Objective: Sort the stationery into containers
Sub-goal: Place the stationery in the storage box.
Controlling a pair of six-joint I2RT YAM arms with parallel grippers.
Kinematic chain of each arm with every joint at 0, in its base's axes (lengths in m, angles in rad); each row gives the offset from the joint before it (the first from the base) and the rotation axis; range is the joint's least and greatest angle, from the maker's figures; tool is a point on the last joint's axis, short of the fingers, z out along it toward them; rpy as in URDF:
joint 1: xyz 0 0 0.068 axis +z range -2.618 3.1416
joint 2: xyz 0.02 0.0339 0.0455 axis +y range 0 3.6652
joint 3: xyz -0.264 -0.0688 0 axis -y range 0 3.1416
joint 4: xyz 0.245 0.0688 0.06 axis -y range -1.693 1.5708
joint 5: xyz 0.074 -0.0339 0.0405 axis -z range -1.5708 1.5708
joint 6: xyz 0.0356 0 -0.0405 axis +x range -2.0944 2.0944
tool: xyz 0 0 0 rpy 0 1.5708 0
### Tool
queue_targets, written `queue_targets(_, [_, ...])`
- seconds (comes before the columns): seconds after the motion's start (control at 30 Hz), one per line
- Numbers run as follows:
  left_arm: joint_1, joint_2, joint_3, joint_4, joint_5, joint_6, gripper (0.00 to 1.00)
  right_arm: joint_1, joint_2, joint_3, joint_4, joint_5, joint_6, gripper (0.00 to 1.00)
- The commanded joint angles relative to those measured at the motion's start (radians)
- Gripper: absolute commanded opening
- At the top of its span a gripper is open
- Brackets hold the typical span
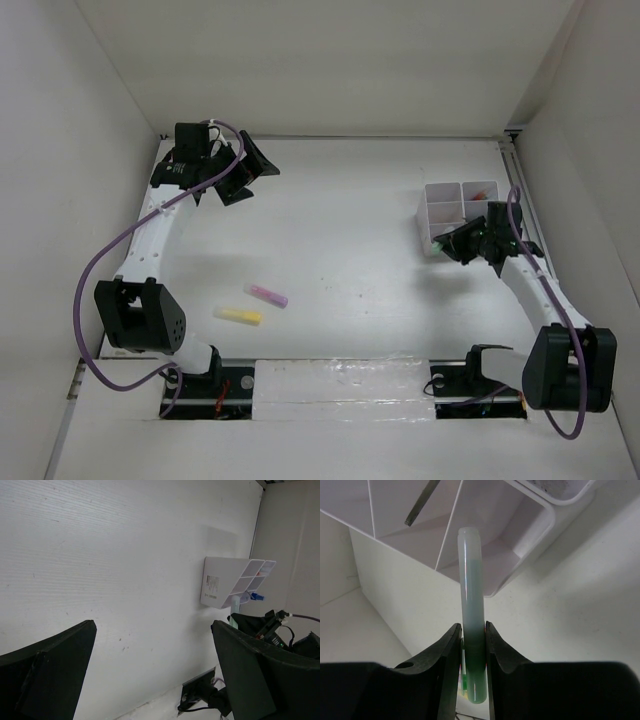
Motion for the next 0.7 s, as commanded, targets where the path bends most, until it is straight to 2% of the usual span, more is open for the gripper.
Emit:
queue_targets(0.0, [0.005,-0.01,0.004,-0.005,0.007,0.023,1.0,-0.018,0.013,0.007,0.074,-0.017,0.009,0.0])
queue_targets(0.4, [0.005,-0.01,0.004,-0.014,-0.002,0.023,1.0,-0.058,0.052,0.025,0.074,-0.035,-0.001,0.0])
queue_targets(0.67, [0.005,-0.001,0.004,-0.014,-0.002,0.023,1.0,-0.058,0.084,0.025,0.094,-0.053,-0.001,0.08])
